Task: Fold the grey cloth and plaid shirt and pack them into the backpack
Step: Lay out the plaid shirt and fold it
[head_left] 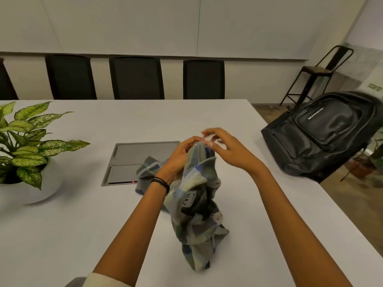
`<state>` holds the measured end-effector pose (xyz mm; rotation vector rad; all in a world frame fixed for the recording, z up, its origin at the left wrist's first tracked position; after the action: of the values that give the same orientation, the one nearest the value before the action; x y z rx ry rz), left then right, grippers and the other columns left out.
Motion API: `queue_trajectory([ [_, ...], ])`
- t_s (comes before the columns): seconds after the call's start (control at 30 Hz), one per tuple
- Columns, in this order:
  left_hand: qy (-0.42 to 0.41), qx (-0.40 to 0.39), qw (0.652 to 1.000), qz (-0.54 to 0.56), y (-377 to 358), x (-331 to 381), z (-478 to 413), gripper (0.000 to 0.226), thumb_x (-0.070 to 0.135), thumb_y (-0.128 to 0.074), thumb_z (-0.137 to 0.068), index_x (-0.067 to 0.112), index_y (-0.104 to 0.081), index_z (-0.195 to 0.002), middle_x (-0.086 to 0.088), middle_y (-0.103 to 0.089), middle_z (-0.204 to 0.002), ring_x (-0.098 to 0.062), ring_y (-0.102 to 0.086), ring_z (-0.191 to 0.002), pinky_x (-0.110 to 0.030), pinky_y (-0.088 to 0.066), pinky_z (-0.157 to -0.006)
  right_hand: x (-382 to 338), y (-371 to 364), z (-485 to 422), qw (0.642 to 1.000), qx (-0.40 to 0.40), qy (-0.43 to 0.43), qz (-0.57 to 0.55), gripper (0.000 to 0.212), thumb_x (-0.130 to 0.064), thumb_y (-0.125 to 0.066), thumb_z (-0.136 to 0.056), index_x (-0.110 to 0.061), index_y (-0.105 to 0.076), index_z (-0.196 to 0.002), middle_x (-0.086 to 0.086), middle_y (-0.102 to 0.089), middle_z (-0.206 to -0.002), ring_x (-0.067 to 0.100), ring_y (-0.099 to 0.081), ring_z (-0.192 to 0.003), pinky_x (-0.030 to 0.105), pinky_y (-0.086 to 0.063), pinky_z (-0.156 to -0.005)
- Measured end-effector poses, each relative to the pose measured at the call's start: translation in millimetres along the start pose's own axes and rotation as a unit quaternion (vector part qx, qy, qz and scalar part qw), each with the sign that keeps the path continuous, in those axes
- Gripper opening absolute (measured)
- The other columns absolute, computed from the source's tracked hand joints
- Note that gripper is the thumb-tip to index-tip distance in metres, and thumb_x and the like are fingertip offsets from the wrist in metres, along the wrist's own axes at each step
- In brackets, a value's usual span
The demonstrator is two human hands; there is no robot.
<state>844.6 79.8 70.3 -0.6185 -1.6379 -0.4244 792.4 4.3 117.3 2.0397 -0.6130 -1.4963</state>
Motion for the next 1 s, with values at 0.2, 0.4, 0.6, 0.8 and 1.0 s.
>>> queue_trajectory([
  [0.2,-0.070,-0.003,0.997,-0.031,17,49,13,0.021,0.006,-0.064,-0.079,0.023,-0.068,-0.088,0.003,-0.070,-0.091,-0.017,-0.066,-0.089,-0.029,-0.055,-0.079,-6,-7,-28,0.992,-0.096,-0.020,-0.077,0.027,-0.026,-0.044,-0.096,-0.024,-0.048,-0.123,-0.009,-0.054,-0.118,0.002,-0.053,-0.107,0.015,-0.047,-0.088],
  [0.4,-0.099,0.151,0.981,-0.070,46,73,16,0.023,0.001,-0.067,-0.080,0.012,-0.065,-0.100,0.003,-0.067,-0.097,-0.003,-0.066,-0.087,-0.019,-0.054,-0.073,-24,0,-53,0.994,-0.058,0.010,-0.087,0.018,-0.027,-0.048,-0.095,-0.018,-0.062,-0.100,-0.005,-0.062,-0.092,0.004,-0.059,-0.085,0.013,-0.050,-0.070],
  [0.6,-0.115,0.188,0.975,-0.008,61,59,42,0.024,0.018,-0.036,-0.100,0.020,-0.046,-0.121,0.001,-0.057,-0.109,-0.002,-0.063,-0.092,-0.019,-0.054,-0.074,-53,24,-70,0.995,0.055,0.083,-0.025,0.011,-0.024,-0.053,-0.093,-0.014,-0.059,-0.094,-0.002,-0.059,-0.087,0.011,-0.058,-0.085,0.018,-0.048,-0.072],
  [0.8,0.054,0.228,0.971,-0.054,63,-10,70,0.062,0.062,-0.055,-0.077,0.008,-0.051,-0.108,-0.004,-0.058,-0.088,-0.009,-0.059,-0.079,-0.016,-0.051,-0.066,-70,56,-69,0.986,0.136,0.091,0.013,0.017,-0.021,-0.047,-0.096,-0.006,-0.055,-0.099,-0.004,-0.054,-0.086,0.000,-0.051,-0.075,0.002,-0.041,-0.062],
  [1.0,-0.005,0.158,0.984,-0.077,36,-31,117,0.062,0.027,-0.054,-0.082,0.030,-0.023,-0.136,0.024,-0.037,-0.127,0.010,-0.042,-0.111,-0.007,-0.047,-0.077,-87,92,-63,0.963,0.256,0.086,0.015,0.020,-0.018,-0.046,-0.097,-0.001,-0.055,-0.100,-0.006,-0.052,-0.083,-0.001,-0.049,-0.073,0.004,-0.039,-0.060],
])
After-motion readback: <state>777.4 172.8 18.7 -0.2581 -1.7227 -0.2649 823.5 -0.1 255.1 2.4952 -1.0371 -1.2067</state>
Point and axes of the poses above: each hand's wrist, its own z-axis away from the middle knuckle, its own y-axis out of the back of the hand, x = y × z, the point moved 10 cm from there along -z, towards the middle knuckle
